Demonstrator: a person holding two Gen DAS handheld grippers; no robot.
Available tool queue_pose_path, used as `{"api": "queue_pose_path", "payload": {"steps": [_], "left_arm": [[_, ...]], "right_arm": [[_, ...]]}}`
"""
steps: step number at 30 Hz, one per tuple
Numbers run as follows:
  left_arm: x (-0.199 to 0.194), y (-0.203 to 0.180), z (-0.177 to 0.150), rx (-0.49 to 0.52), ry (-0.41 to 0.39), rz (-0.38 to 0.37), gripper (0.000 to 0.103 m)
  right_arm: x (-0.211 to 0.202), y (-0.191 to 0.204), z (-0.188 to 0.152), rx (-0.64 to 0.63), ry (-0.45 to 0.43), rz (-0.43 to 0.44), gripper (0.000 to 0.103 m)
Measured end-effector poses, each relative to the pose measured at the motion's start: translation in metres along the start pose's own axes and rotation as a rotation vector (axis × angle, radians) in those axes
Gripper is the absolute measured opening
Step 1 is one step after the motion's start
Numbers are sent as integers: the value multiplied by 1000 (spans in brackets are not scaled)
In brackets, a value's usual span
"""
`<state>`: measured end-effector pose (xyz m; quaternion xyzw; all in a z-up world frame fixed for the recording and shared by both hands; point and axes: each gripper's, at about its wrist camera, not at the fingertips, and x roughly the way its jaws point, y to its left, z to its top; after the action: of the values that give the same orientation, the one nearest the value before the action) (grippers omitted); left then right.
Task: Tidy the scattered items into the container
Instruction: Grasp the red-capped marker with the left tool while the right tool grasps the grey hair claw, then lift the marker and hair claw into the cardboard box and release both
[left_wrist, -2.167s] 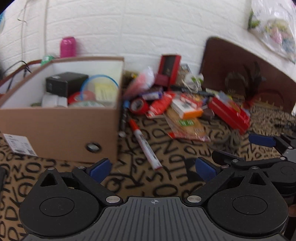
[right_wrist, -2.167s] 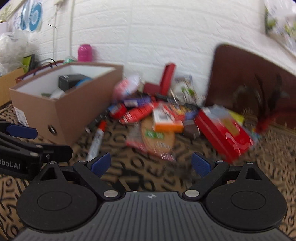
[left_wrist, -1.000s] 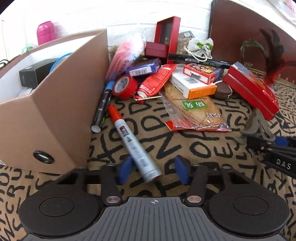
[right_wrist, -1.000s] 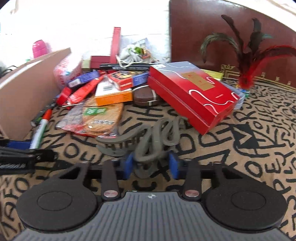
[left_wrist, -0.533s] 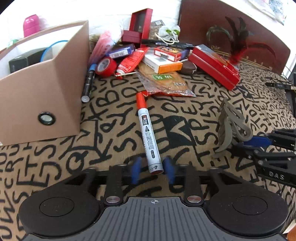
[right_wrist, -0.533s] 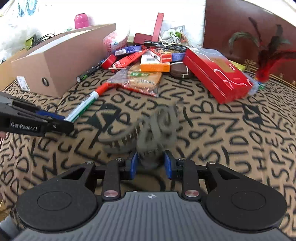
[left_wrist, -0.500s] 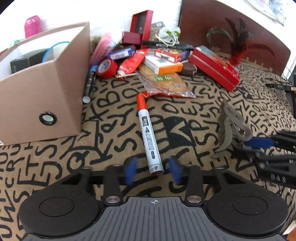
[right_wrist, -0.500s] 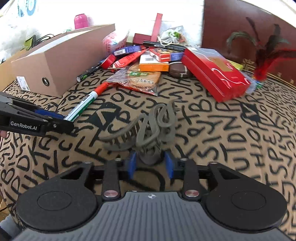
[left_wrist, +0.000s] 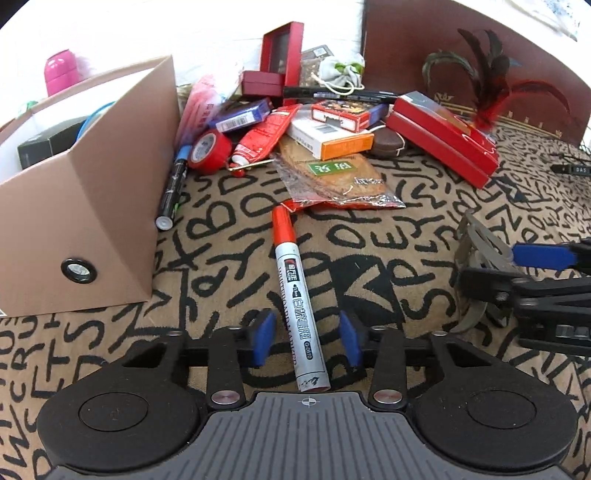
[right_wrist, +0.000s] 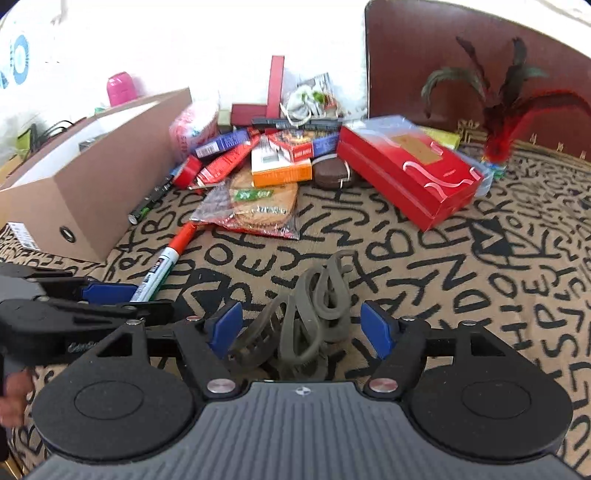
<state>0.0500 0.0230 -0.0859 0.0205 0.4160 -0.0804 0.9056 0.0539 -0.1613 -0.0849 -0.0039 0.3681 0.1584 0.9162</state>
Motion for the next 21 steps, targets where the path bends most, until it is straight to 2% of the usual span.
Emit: {"api": "queue_pose_path", "payload": {"steps": [1, 3, 4, 5, 7, 9, 11, 12, 15, 18, 21], "left_arm": [[-1, 1, 0, -2, 1, -6, 28], [-2, 3, -1, -8, 0, -20, 28], [-2, 4, -2, -13, -2, -27, 35], [-2, 4, -3, -17, -7, -35, 47], [-1, 2, -4, -19, -16, -37, 50], [1, -3, -4, 0, -20, -20, 50], [1, -6, -2, 10, -17, -16, 26], [1, -5, -2, 8, -14, -21, 23], [0, -3, -2, -4, -11, -34, 22], [1, -4, -4, -6, -19, -38, 41], [3, -8, -4, 6, -23, -27, 40]], "right_arm": [[4, 1, -1, -5, 8, -4, 75], [5, 0, -4, -5, 13, 12, 73], [4, 1, -5, -11, 15, 13, 73], [2, 1, -5, -21, 22, 14, 72], [0, 0, -3, -21, 39, 16, 72], [2, -1, -1, 0, 53, 22, 73], [7, -2, 0, 25, 66, 18, 74], [9, -1, 0, 31, 72, 12, 74], [15, 5, -1, 13, 83, -4, 74], [14, 7, -2, -18, 80, -13, 73], [17, 5, -2, -11, 90, -5, 75]]}}
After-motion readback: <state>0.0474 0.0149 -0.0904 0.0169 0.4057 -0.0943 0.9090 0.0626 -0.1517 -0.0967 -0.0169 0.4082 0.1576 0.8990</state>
